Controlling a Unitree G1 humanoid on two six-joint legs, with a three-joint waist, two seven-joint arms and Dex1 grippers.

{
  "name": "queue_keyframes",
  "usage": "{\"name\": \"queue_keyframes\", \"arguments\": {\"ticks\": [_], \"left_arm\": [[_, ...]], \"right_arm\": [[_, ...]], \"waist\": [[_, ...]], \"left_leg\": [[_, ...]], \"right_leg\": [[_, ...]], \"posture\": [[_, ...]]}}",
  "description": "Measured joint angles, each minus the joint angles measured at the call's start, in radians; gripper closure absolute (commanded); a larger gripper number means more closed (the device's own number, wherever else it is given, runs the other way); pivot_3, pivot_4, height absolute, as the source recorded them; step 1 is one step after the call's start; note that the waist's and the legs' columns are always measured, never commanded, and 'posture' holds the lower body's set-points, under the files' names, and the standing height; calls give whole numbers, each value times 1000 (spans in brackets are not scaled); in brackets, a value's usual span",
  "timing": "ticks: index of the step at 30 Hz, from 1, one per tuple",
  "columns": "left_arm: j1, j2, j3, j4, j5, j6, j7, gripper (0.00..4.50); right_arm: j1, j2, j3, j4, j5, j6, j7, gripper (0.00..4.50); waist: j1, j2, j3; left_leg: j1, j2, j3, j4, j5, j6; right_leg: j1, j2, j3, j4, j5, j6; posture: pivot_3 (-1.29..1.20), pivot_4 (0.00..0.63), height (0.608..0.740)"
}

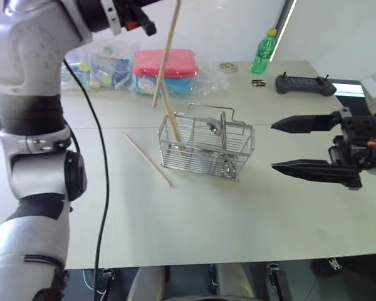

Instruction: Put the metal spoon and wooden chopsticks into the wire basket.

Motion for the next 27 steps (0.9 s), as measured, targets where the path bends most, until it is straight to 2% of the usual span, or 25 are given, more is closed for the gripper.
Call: {"name": "queue_keyframes", "arguments": {"ticks": [9,19,23,27], "left_arm": [[194,-42,-4,-75,1,-12,41,4479],[216,-43,0,-86,-20,-12,52,4479],[224,-43,0,-96,-42,11,47,2970],[237,-53,10,-116,-82,58,64,885]], "right_arm": [[2,-13,0,10,-1,0,0,0],[1,-21,0,17,0,0,7,0],[1,-21,0,18,-1,0,3,0],[-1,-20,3,19,-2,-1,0,0]], "waist": [[-1,1,0],[2,1,0],[0,1,0],[0,1,0]], "left_leg": [[2,0,1,0,0,0],[1,0,0,1,0,0],[1,0,0,1,0,0],[1,0,0,1,0,0]], "right_leg": [[0,1,1,1,0,0],[1,0,1,1,0,0],[1,0,1,1,0,0],[1,0,1,1,0,0]], "posture": [[0,150,692],[0,150,692],[0,150,692],[0,150,692]]}}
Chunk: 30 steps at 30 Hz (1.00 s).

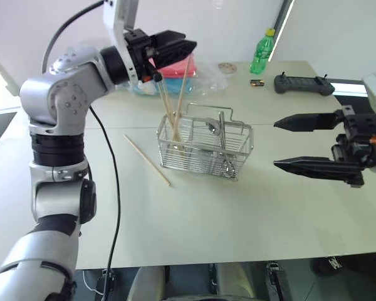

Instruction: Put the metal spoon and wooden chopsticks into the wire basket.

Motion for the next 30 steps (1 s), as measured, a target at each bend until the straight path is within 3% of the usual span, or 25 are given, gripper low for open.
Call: {"name": "queue_keyframes", "arguments": {"ticks": [1,2,12,16,20,25,30], "left_arm": [[1,-1,6,-5,-8,11,7,342],[4,-2,18,-14,-19,19,16,90],[-34,23,203,-28,-138,197,239,90],[-134,44,342,101,-127,294,478,90],[-142,40,392,237,8,409,758,90],[-76,-112,445,248,173,570,1015,90],[-34,-271,555,308,267,609,1138,90]], "right_arm": [[-1,0,1,0,0,0,0,0],[-1,0,1,0,0,0,-1,0],[-3,-8,19,17,-23,-9,25,0],[-5,-13,23,21,-35,-20,36,0],[5,-13,23,20,-43,-24,48,0],[23,-16,23,18,-68,-41,80,0],[23,-16,31,18,-78,-53,85,0]], "waist": [[0,0,0],[0,0,0],[-2,0,0],[-1,0,0],[-1,-1,0],[20,-2,1],[22,-6,3]], "left_leg": [[0,0,0,0,0,0],[0,0,0,0,0,0],[0,0,0,0,0,0],[4,0,0,-1,0,0],[7,0,-1,-1,0,0],[6,-1,-1,0,0,-1],[4,-1,-1,-1,0,-2]], "right_leg": [[0,0,0,0,0,0],[0,0,0,0,0,0],[0,0,0,0,0,1],[3,0,0,1,-2,4],[6,0,0,1,-2,5],[6,-1,0,0,0,1],[4,-1,0,0,0,1]], "posture": [[0,150,692],[0,150,692],[0,150,692],[0,150,692],[0,150,692],[0,150,692],[0,150,692]]}}
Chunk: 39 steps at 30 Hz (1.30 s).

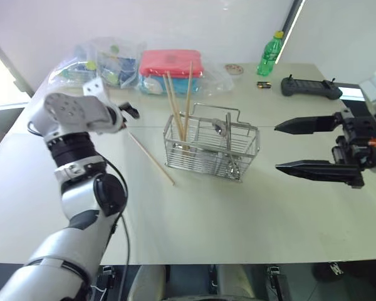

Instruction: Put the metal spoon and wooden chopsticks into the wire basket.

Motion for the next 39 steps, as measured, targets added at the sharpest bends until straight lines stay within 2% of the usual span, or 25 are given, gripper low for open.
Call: {"name": "queue_keyframes", "arguments": {"ticks": [5,15,20,23,28,30,39], "left_arm": [[10,-66,33,105,82,-82,82,90],[-47,-57,47,366,108,-360,138,90],[-84,-42,47,500,102,-475,140,90],[-97,-38,48,553,92,-520,158,945],[-104,-4,49,621,78,-567,175,3552],[-105,2,49,639,70,-580,180,4448],[-121,18,49,686,33,-606,194,4448]], "right_arm": [[1,1,0,-1,2,-5,-9,0],[17,4,-18,-22,33,1,-53,0],[25,5,-45,-30,56,8,-74,0],[31,6,-51,-34,63,9,-87,0],[44,8,-75,-42,90,10,-109,0],[44,9,-76,-46,101,10,-122,0],[44,19,-76,-50,130,10,-161,0]], "waist": [[-2,0,0],[4,1,-1],[21,6,-4],[25,9,-6],[28,10,-6],[29,10,-6],[28,10,-6]], "left_leg": [[1,0,1,0,0,0],[3,0,1,1,0,-1],[4,0,2,1,0,-1],[4,0,2,1,0,-1],[4,0,2,1,0,-1],[3,0,2,1,0,-1],[3,0,2,1,0,-1]], "right_leg": [[0,0,0,0,0,0],[2,-1,0,0,-2,3],[3,-1,0,0,-2,4],[3,-1,0,0,-2,4],[3,-1,0,0,-2,4],[3,-1,0,0,-2,4],[3,-2,-1,0,-2,4]], "posture": [[0,150,692],[0,150,692],[0,150,692],[0,150,692],[0,150,692],[0,150,692],[0,150,692]]}}
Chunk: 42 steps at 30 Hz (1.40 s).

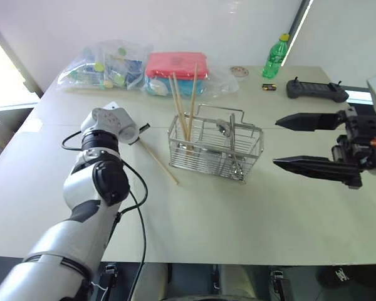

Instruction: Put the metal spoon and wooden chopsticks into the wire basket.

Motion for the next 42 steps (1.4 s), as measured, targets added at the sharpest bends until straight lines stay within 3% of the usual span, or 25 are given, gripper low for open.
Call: {"name": "queue_keyframes", "arguments": {"ticks": [7,16,20,23,26,30,42], "left_arm": [[-5,26,-5,17,-12,10,0,4448],[-23,175,-68,23,-2,51,-22,4448],[-32,195,-72,23,-3,50,-24,4448],[-34,156,-70,19,-16,50,-20,4448],[-36,98,-70,18,-32,58,-19,3636],[-50,55,-70,11,-52,84,-12,1606],[-56,-28,-76,9,-61,43,38,1606]], "right_arm": [[-4,0,2,1,8,0,-15,0],[-5,6,6,0,10,-4,-32,0],[-7,9,31,-1,7,-19,-34,0],[-20,10,47,2,7,-27,-33,0],[-37,10,52,3,7,-33,-33,0],[-37,9,53,12,7,-33,-28,0],[-36,9,53,19,7,-33,-34,0]], "waist": [[-3,0,0],[-9,-4,2],[-2,-6,3],[0,-6,3],[-3,-8,4],[-9,-10,5],[-2,-10,6]], "left_leg": [[0,0,0,0,0,0],[-2,1,1,-2,0,0],[-2,0,1,-2,0,0],[-3,0,0,-1,0,0],[-3,0,0,-2,0,0],[-3,1,1,-2,0,0],[-3,0,1,-2,0,0]], "right_leg": [[0,0,0,0,0,0],[-4,0,0,0,2,-4],[-3,0,0,-1,2,-4],[-3,0,0,-1,2,-3],[-3,0,0,-1,2,-3],[-5,0,0,0,2,-4],[-4,0,0,-1,2,-4]], "posture": [[0,150,692],[0,150,692],[0,150,692],[0,150,692],[0,150,692],[0,150,692],[0,150,692]]}}
